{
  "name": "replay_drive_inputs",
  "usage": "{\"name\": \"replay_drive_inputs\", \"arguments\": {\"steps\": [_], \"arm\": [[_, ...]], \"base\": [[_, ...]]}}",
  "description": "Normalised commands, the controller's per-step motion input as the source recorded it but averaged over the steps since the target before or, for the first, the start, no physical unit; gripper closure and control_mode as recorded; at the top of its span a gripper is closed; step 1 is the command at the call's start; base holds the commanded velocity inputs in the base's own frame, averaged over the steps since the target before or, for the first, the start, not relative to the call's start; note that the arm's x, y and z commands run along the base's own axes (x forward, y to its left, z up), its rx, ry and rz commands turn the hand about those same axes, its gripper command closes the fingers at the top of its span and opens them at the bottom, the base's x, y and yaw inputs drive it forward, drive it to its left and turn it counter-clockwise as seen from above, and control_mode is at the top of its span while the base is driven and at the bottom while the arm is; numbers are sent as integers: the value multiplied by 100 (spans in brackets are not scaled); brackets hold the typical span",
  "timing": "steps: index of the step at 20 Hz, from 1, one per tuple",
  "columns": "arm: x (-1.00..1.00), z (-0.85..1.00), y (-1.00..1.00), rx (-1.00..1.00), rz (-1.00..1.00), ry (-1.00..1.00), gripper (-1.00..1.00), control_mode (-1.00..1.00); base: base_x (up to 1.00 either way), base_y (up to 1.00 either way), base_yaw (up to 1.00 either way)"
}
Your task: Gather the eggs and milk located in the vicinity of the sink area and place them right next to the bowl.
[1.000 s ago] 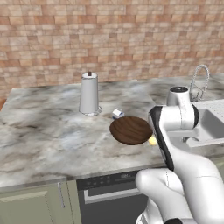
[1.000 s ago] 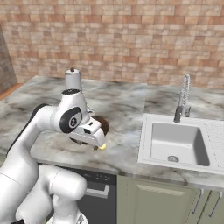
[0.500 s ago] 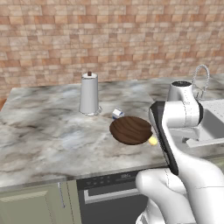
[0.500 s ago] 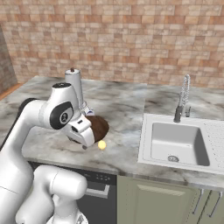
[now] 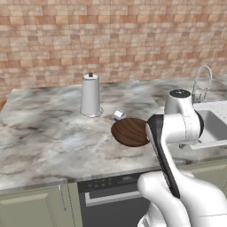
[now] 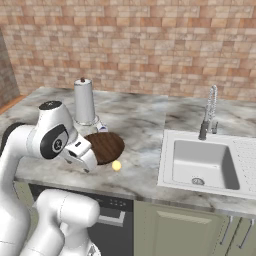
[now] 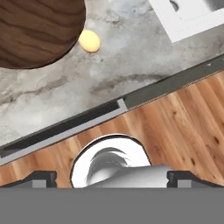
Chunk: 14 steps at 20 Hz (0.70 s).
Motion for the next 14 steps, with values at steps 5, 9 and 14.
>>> {"name": "replay_drive_inputs", "arguments": {"steps": [5,9,14], "arm": [[0,0,3,-1,8,0,-100,-100],[0,-1,0,0,8,0,-100,-100],[0,0,0,0,0,0,-100,-100]], "base": [[0,0,0],[0,0,0],[0,0,0]]}}
